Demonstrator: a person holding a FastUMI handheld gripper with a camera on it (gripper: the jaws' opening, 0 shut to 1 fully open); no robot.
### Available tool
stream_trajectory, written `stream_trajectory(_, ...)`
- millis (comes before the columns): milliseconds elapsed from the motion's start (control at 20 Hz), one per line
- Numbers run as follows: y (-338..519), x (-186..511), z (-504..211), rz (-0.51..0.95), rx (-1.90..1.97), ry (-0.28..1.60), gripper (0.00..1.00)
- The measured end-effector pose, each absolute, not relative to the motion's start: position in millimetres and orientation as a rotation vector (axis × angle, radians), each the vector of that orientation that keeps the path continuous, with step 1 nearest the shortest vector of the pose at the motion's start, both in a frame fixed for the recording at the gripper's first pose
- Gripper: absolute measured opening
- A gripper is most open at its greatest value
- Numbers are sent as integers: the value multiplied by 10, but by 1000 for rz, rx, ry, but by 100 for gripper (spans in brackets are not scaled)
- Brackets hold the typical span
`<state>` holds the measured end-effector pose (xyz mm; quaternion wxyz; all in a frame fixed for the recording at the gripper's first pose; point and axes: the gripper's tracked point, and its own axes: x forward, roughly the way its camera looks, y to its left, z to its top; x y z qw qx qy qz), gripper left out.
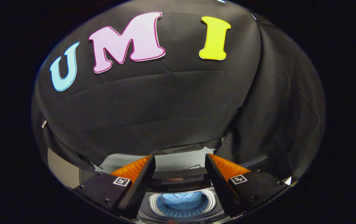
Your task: Put the clothes into the washing machine and then close the washing machine lid.
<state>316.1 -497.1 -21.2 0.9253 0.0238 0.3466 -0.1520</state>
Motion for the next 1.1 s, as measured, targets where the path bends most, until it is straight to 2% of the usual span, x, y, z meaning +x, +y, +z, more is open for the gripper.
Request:
stream_trajectory(150, -4955, 3179, -321, -286, -40, 731, 100)
stream_trajectory(650, -4984, 3078, -322, -332, -49, 725, 100)
stream_trajectory(1100, -4913, 2604, -310, -335, -57, 683, 100)
